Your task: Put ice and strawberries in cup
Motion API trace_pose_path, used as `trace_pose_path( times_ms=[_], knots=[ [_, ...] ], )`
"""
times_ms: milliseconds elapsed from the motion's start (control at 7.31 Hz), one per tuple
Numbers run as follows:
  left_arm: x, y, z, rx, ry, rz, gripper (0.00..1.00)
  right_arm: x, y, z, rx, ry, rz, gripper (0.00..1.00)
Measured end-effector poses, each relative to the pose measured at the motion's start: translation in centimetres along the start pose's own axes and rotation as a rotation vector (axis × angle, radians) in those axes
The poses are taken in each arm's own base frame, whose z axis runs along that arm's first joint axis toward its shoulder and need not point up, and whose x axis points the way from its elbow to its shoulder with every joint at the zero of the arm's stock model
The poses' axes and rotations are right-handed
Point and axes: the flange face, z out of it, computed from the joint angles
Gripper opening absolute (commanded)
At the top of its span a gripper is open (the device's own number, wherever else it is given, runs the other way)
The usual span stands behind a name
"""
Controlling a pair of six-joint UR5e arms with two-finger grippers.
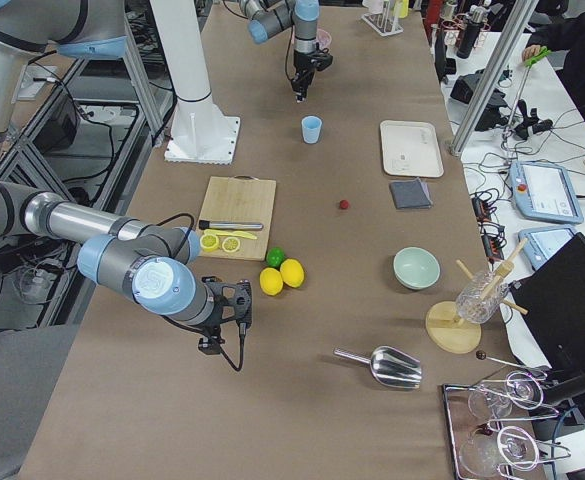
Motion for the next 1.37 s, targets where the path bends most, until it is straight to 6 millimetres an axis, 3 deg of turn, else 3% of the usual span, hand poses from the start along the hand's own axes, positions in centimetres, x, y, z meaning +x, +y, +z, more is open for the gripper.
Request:
trace_pose_path(
  times_ms=[137, 410, 1094, 1231, 1368],
  knots=[
    [1.9, -0.4, 0.7, 0.006, -0.001, -0.006, 0.00, -0.1, -0.8, -0.3, 0.001, 0.016, -0.006, 1.00],
    [3.2, -1.5, 1.5, 0.024, -0.010, -0.006, 0.00, -0.5, -2.3, -0.7, 0.001, 0.033, -0.012, 1.00],
    [2.3, -3.4, 3.0, 0.053, -0.025, -0.005, 0.00, -4.3, -7.7, -1.6, 0.010, 0.034, 0.010, 1.00],
    [2.1, -3.9, 3.4, 0.063, -0.026, -0.007, 0.17, -5.3, -8.4, -1.7, 0.010, 0.029, 0.015, 1.00],
    [2.0, -4.3, 4.1, 0.071, -0.023, -0.009, 0.60, -6.3, -9.0, -1.7, 0.009, 0.023, 0.021, 1.00]
  ],
)
